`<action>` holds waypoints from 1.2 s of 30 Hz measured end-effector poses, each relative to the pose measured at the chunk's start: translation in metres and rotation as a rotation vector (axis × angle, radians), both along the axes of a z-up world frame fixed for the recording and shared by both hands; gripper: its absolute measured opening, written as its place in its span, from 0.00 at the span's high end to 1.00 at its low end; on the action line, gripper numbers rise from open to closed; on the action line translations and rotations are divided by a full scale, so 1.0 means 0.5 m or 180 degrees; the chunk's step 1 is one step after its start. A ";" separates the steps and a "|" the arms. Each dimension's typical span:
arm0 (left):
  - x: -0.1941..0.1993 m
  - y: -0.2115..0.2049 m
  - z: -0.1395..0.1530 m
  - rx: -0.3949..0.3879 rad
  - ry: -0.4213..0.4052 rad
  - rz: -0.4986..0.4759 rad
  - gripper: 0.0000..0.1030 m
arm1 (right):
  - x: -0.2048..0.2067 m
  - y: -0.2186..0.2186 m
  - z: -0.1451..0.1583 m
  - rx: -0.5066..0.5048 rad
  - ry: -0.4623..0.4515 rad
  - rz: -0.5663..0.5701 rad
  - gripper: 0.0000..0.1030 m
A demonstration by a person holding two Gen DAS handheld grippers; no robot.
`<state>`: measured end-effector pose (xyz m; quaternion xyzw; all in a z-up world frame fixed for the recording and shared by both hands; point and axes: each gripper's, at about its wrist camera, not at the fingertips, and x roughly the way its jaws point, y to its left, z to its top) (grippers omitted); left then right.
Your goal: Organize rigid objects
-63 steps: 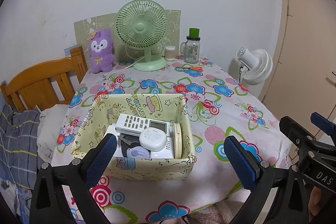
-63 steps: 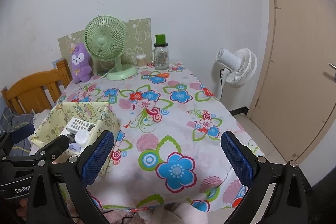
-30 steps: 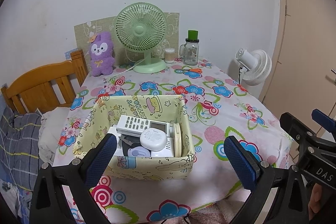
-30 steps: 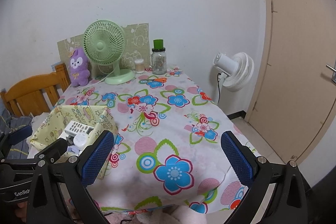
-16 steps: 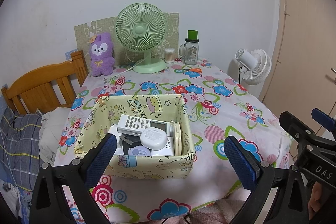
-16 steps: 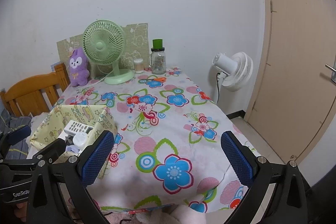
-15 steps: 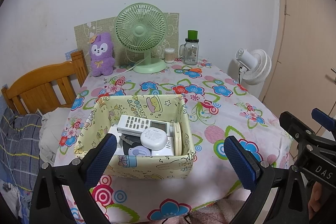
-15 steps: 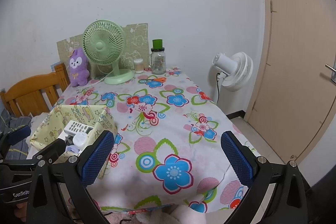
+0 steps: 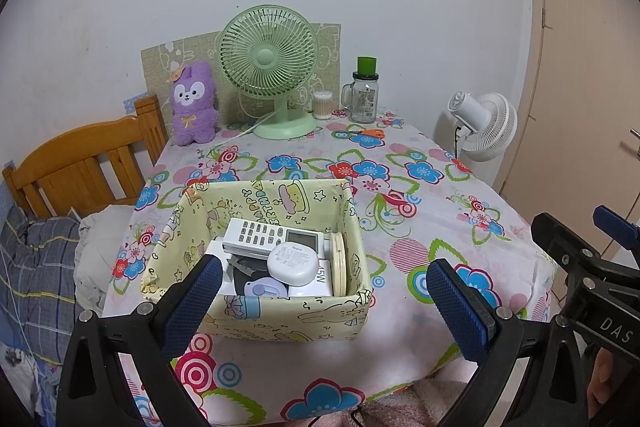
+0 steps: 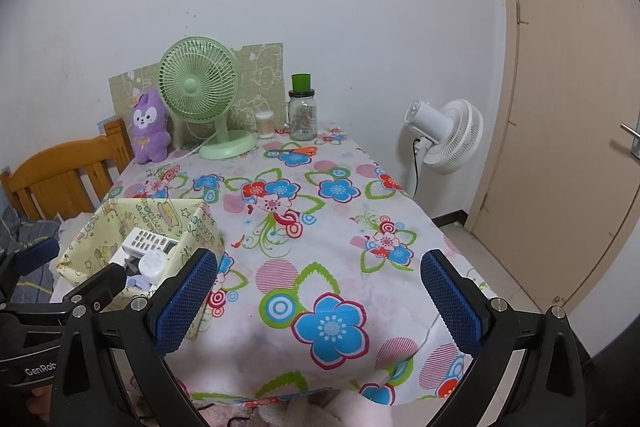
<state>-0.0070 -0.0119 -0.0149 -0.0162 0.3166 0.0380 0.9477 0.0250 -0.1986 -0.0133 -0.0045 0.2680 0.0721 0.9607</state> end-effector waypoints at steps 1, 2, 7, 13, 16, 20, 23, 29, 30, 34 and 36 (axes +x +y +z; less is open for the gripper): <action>0.000 -0.001 0.000 0.0003 0.0000 0.0000 0.00 | 0.000 0.000 0.000 -0.0001 0.0002 0.0000 0.00; 0.001 -0.001 0.000 0.0005 -0.0001 -0.0002 0.00 | 0.000 0.000 0.000 0.0000 0.0000 0.0000 0.00; 0.001 -0.002 -0.001 0.0008 -0.0002 -0.0006 0.00 | 0.000 0.000 0.000 -0.0005 0.0001 -0.0002 0.00; 0.000 -0.003 0.000 0.0040 -0.0029 0.0005 0.00 | 0.001 0.000 0.000 -0.0006 -0.0001 -0.0003 0.00; 0.001 -0.004 0.000 0.0027 -0.0022 0.0006 0.00 | 0.001 0.001 0.000 -0.0006 0.0002 -0.0004 0.00; 0.002 -0.004 0.000 0.0027 -0.0014 0.0004 0.00 | 0.002 0.002 -0.001 -0.0011 0.0000 -0.0007 0.00; 0.002 -0.004 0.000 0.0027 -0.0017 0.0001 0.00 | 0.002 0.002 -0.002 -0.0015 0.0006 -0.0009 0.00; 0.003 -0.003 0.000 0.0020 -0.0013 -0.0005 0.00 | 0.004 0.004 -0.001 -0.0024 -0.0001 -0.0015 0.00; 0.004 -0.003 0.000 0.0020 -0.0011 -0.0007 0.00 | 0.004 0.004 -0.001 -0.0026 -0.0002 -0.0017 0.00; 0.004 -0.003 0.000 0.0024 -0.0015 -0.0008 0.00 | 0.006 0.002 0.000 -0.0027 0.0001 -0.0018 0.00; 0.004 -0.004 -0.001 0.0022 -0.0011 -0.0008 0.00 | 0.006 0.002 0.000 -0.0027 0.0002 -0.0018 0.00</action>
